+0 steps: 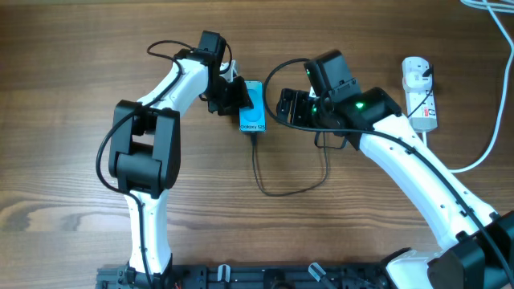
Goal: Plug charger to phone and switch on socket
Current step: 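Lay the phone flat on the table with the left gripper and open, then raise the left gripper away from the phone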
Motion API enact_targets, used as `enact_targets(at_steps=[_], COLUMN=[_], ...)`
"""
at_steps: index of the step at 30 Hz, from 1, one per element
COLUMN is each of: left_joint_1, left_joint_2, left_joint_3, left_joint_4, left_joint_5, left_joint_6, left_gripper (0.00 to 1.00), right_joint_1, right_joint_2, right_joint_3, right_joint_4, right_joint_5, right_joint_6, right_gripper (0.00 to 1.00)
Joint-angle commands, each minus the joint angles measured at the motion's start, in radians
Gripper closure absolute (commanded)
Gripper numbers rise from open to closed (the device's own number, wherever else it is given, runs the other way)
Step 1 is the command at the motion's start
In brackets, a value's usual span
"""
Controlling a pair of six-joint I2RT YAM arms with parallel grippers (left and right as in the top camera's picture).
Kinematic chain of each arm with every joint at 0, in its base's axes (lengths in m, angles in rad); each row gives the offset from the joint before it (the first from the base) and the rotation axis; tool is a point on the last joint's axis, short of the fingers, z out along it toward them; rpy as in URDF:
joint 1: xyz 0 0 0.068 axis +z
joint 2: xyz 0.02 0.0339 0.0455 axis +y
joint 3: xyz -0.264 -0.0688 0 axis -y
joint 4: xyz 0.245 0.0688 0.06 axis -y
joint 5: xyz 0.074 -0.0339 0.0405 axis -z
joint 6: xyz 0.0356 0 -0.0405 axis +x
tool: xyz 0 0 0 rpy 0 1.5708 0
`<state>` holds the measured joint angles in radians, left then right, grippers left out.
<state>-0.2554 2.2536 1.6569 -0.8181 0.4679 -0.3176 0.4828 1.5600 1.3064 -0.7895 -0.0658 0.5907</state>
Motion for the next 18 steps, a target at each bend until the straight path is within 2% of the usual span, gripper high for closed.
enact_targets(at_steps=[1, 18], left_joint_1=[0.002, 0.011], left_joint_2=[0.019, -0.025], left_joint_3=[-0.008, -0.007], left_joint_4=[-0.005, -0.032], left_joint_5=[-0.077, -0.098], left_joint_6=[-0.002, -0.005], left_gripper=[0.54, 0.47], right_joint_1=[-0.003, -0.004], right_joint_2=[-0.008, -0.008], right_joint_3=[0.016, 0.016], right_joint_4=[-0.008, -0.031], right_joint_5=[0.021, 0.026], right_joint_6=[0.012, 0.012], right_gripper=[0.0, 0.0])
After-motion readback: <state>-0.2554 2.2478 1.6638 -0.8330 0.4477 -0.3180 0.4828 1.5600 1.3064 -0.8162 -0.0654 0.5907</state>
